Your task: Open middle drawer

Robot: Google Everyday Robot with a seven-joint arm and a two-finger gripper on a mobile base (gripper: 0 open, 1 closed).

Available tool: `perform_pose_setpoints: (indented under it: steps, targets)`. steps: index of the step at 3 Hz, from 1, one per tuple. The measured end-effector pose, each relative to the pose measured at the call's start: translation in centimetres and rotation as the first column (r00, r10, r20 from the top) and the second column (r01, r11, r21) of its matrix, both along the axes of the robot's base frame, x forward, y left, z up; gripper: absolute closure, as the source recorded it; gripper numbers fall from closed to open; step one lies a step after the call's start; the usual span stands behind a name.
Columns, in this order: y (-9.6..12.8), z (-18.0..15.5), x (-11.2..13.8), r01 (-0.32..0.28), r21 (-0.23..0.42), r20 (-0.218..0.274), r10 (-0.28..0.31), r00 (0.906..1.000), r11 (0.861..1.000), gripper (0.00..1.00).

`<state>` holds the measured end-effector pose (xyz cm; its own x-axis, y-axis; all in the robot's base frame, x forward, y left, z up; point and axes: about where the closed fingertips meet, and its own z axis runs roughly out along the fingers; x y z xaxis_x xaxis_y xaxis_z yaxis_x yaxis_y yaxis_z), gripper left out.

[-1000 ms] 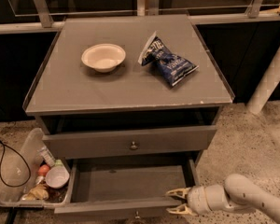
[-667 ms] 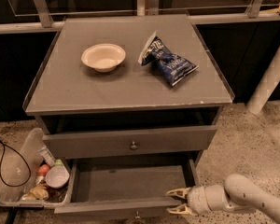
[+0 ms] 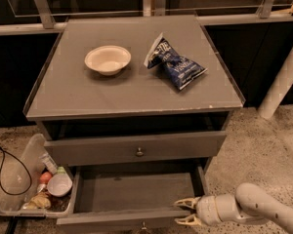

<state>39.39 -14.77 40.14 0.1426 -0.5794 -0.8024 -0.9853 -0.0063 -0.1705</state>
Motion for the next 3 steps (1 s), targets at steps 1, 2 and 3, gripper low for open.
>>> perform_pose_setpoints:
  steps: [1, 2, 3]
  targets:
    - [0.0, 0.0, 0.0, 0.0, 0.0, 0.0, 0.0, 1.0, 1.0, 0.81]
    - [0.01, 0.0, 0.0, 0.0, 0.0, 0.0, 0.0, 1.0, 1.0, 0.58]
    - [0.01, 0.0, 0.0, 0.0, 0.0, 0.0, 0.0, 1.0, 1.0, 0.34]
